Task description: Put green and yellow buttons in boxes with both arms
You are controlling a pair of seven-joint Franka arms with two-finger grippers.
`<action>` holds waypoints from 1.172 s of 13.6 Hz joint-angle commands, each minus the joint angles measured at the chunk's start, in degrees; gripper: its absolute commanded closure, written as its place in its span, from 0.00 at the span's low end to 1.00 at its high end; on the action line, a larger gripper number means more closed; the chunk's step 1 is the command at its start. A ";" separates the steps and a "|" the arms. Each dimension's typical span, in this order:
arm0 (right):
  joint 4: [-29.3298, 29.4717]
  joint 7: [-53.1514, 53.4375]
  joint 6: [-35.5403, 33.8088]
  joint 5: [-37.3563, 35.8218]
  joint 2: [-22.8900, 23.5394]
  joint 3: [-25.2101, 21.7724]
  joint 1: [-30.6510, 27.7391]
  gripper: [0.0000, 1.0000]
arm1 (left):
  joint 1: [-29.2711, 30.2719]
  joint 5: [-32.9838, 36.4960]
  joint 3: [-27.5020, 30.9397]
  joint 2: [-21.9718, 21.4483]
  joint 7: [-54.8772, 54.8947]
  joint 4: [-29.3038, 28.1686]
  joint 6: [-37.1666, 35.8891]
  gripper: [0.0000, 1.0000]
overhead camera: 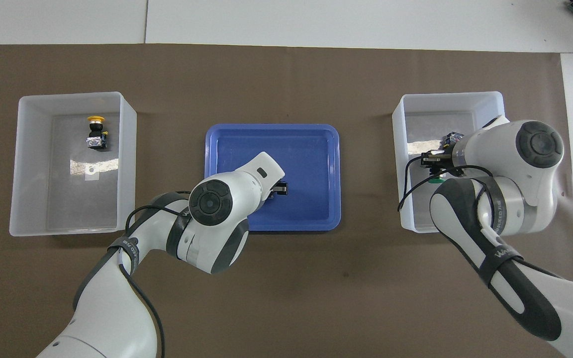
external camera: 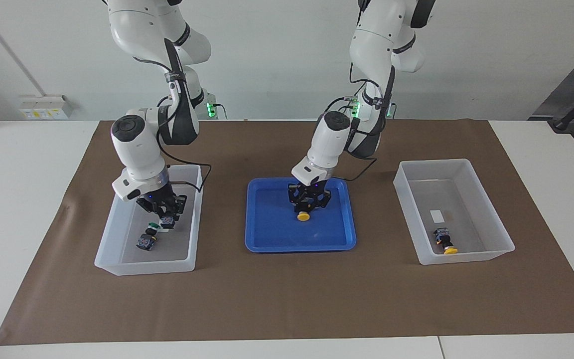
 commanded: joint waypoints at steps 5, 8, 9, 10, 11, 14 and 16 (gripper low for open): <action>-0.42 -0.74 1.16 1.28 -1.87 0.68 -0.45 0.00 | 7.40 -0.47 1.73 -10.44 0.33 0.54 -9.86 1.00; 6.06 -0.83 -6.37 0.40 -3.19 0.76 -0.35 0.00 | 14.61 0.06 1.73 -12.82 6.38 2.82 -12.85 1.00; 9.22 -0.91 -10.75 0.31 -3.37 0.68 -0.44 0.00 | 16.90 0.06 1.73 -12.82 8.49 4.40 -14.78 1.00; 12.30 -1.09 -15.06 0.31 -3.72 0.68 -0.44 0.00 | 19.01 0.84 1.73 -12.82 10.77 5.89 -16.28 1.00; 15.20 -1.18 -19.28 0.31 -3.98 0.68 -0.44 0.00 | 21.38 1.80 1.73 -12.73 13.05 7.13 -17.51 1.00; 19.27 -1.53 -26.34 0.05 -6.78 0.50 -0.53 0.00 | 27.53 1.99 1.55 -12.91 22.19 7.49 -18.49 1.00; 19.62 -1.71 -29.50 -1.44 -9.77 0.59 -1.05 0.00 | 31.14 1.99 1.55 -12.91 26.94 7.40 -18.31 1.00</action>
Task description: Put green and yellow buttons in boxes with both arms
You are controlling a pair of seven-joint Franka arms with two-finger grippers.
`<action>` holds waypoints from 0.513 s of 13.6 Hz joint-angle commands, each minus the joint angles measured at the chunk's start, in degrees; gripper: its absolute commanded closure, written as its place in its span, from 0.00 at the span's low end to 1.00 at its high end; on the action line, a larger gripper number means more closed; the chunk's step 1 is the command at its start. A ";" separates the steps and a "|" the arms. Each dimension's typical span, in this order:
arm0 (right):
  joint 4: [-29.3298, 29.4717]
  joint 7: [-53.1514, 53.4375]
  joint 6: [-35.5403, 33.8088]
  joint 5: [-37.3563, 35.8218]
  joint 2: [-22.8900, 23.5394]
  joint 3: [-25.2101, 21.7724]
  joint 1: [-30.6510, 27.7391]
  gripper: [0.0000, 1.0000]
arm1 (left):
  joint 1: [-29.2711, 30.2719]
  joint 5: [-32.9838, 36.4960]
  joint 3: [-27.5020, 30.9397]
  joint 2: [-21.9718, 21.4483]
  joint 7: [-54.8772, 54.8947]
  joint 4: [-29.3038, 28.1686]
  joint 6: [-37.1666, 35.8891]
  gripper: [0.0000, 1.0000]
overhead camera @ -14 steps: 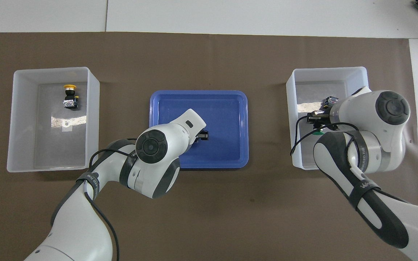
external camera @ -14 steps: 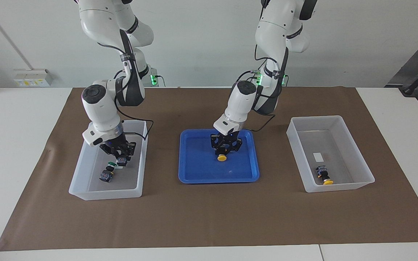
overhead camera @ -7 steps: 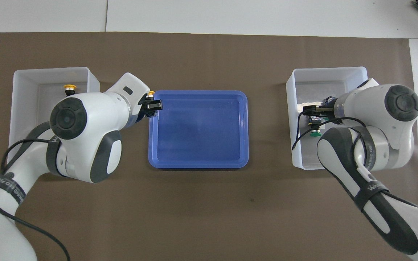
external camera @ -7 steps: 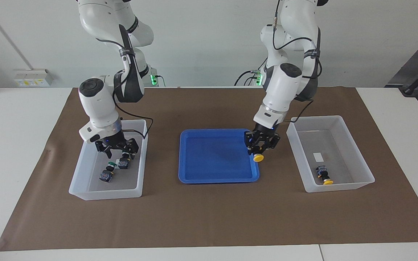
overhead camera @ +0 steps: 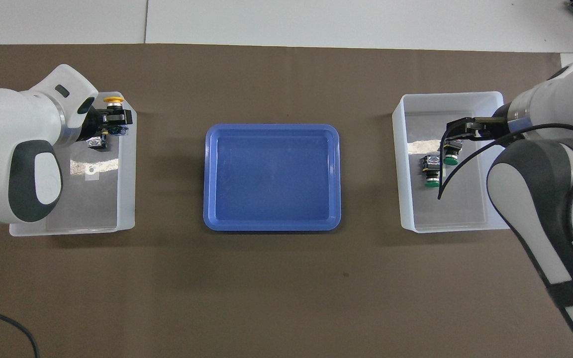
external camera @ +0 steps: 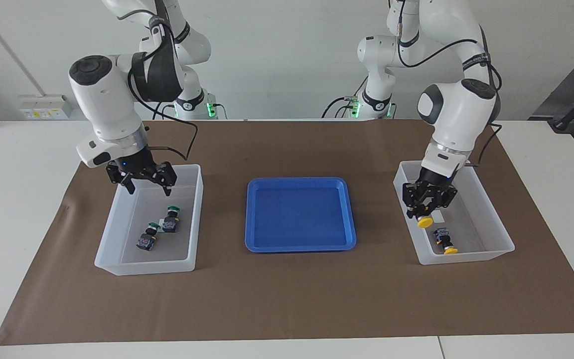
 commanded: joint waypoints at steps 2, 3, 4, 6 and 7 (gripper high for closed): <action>1.21 -1.67 -6.85 -1.07 -5.38 0.17 -1.04 0.00 | 6.23 1.05 -0.78 0.00 9.50 0.19 -0.85 1.00; 2.35 -1.59 -9.57 -0.90 -6.10 0.08 -1.04 0.00 | 7.99 1.05 -0.78 -0.27 12.83 -0.16 -0.76 1.00; 4.44 -1.50 -12.82 -0.03 -6.45 -0.01 -1.30 0.00 | 9.48 0.97 -0.78 -0.36 16.43 -0.43 -0.76 1.00; 7.27 -1.59 -17.58 -0.02 -7.24 -1.15 -2.17 0.00 | 12.03 0.97 -0.78 -0.36 21.46 -0.52 -0.67 1.00; 7.28 -1.67 -19.42 0.07 -8.46 -1.24 -2.53 0.00 | 13.09 0.97 -0.78 -0.10 22.53 -0.52 -0.24 1.00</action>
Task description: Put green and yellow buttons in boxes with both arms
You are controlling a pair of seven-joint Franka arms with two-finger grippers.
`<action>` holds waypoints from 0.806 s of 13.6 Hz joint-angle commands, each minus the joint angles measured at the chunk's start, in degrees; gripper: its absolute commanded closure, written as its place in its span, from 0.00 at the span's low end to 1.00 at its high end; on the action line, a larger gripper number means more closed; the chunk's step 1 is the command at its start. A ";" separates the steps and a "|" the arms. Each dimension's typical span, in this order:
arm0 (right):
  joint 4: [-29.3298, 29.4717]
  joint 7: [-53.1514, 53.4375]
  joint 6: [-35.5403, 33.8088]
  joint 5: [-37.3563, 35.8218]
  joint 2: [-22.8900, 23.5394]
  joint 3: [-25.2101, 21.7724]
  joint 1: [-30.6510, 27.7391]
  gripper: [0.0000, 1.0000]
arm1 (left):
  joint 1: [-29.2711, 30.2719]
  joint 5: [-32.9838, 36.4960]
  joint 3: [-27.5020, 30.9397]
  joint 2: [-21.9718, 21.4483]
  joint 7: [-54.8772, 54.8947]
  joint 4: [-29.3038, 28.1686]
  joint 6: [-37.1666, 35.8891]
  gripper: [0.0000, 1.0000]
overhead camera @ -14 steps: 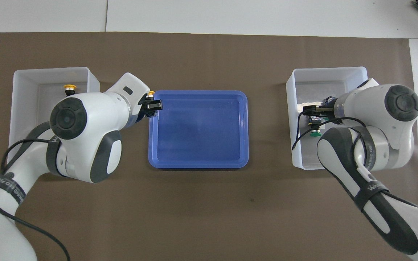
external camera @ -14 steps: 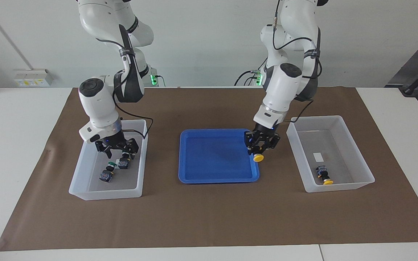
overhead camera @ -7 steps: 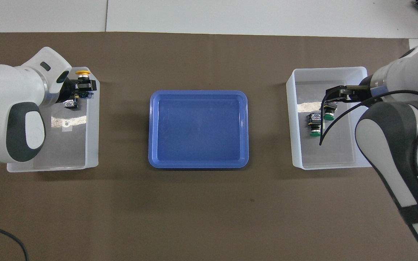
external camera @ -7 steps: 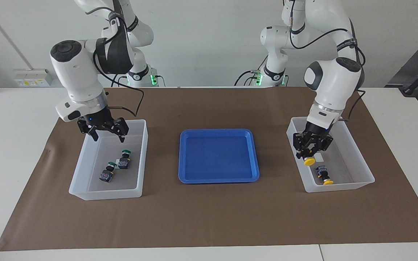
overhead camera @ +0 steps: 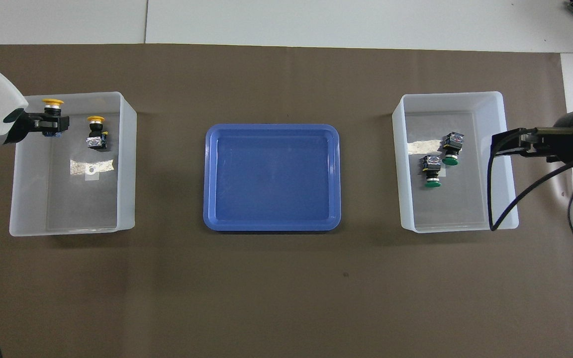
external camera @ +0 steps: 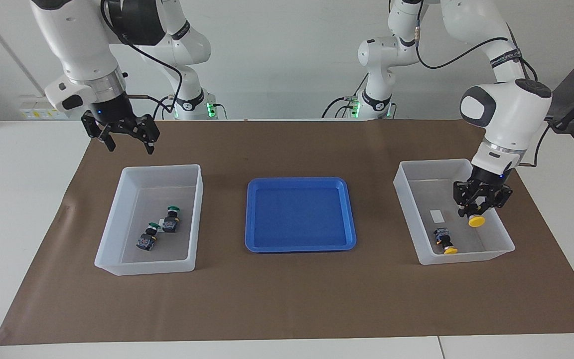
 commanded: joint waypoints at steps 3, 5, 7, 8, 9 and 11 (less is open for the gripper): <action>0.99 -1.87 -5.29 0.31 -2.53 -0.28 -1.69 0.00 | 3.42 0.29 -0.77 2.31 3.37 -0.24 3.21 1.00; 0.90 -2.14 -5.54 0.05 -2.26 -0.10 -1.60 0.00 | 3.33 0.20 -0.77 5.39 3.28 0.28 5.32 1.00; 1.24 -3.80 -5.81 0.05 -1.74 -0.10 -1.68 0.00 | 2.90 0.02 -0.86 7.59 3.11 0.98 6.47 1.00; 1.86 -3.98 -6.42 0.92 -1.30 0.07 -2.03 0.00 | 2.72 -1.02 -0.86 9.08 2.93 1.86 7.26 1.00; 2.91 -3.99 -6.77 1.54 -0.51 -0.19 -2.12 0.00 | 2.63 -3.73 -0.94 11.09 2.67 3.34 8.05 1.00; 3.01 -4.07 -6.43 1.54 -0.24 -0.28 -2.12 0.00 | 2.54 -7.53 -0.86 13.83 2.49 4.33 10.15 1.00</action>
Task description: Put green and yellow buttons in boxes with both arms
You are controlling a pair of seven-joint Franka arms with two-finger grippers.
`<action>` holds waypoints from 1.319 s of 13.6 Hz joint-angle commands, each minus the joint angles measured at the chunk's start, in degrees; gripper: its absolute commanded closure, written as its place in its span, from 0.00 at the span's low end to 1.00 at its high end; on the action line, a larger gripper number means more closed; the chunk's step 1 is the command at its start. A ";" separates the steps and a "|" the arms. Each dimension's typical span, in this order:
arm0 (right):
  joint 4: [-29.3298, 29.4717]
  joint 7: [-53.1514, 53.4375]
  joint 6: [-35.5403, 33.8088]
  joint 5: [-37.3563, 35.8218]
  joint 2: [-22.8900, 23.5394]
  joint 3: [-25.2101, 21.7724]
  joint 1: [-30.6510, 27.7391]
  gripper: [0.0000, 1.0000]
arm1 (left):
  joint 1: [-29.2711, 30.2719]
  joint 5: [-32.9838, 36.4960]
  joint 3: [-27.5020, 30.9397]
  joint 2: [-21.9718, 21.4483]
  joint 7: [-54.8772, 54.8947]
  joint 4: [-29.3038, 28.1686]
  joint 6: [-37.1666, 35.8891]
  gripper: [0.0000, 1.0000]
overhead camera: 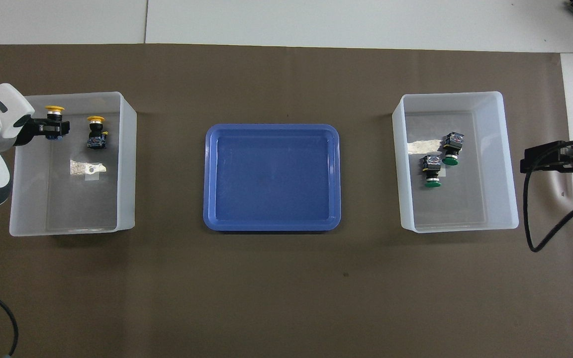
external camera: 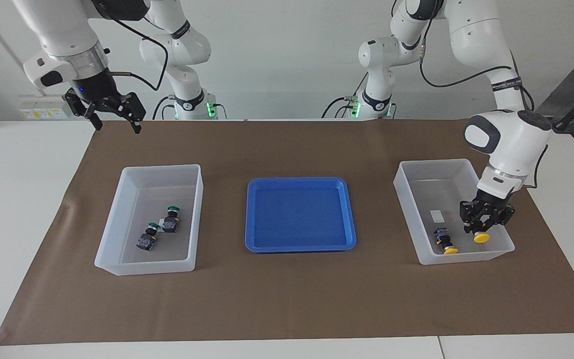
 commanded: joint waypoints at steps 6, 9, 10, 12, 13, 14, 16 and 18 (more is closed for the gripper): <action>0.18 -2.15 -0.98 1.22 0.23 0.28 -0.92 0.00 | -1.66 -3.22 0.24 5.07 -2.92 1.63 2.68 0.88; 0.26 -4.68 -0.72 1.22 0.23 0.19 -1.36 0.00 | -1.66 -3.22 0.33 4.63 -2.93 0.75 1.62 0.00; 0.26 -5.39 -0.45 1.22 0.32 0.19 -1.97 0.00 | -1.66 -3.13 0.33 4.46 -2.84 0.74 1.53 0.00; 0.18 -5.40 -0.36 1.31 0.23 -0.24 -1.37 0.00 | -1.66 -3.13 0.33 4.02 -2.84 0.74 1.44 0.00; 0.18 -5.40 -0.36 1.31 0.23 -0.94 -1.19 0.00 | -1.66 -3.13 0.33 3.67 -2.84 0.57 1.44 0.00; 0.00 -5.31 -0.36 1.31 0.14 -1.12 -1.10 0.00 | -1.66 -3.13 0.33 3.15 -2.84 0.48 1.27 0.00; -0.09 -5.22 -0.36 1.31 0.14 -1.65 -0.14 0.00 | -1.66 -2.87 0.33 1.04 -2.49 0.48 -0.83 0.00; -0.09 -5.22 -0.36 1.31 0.14 -1.83 -0.31 0.00 | -2.54 -2.43 0.50 -2.03 -2.31 -0.22 -1.89 0.00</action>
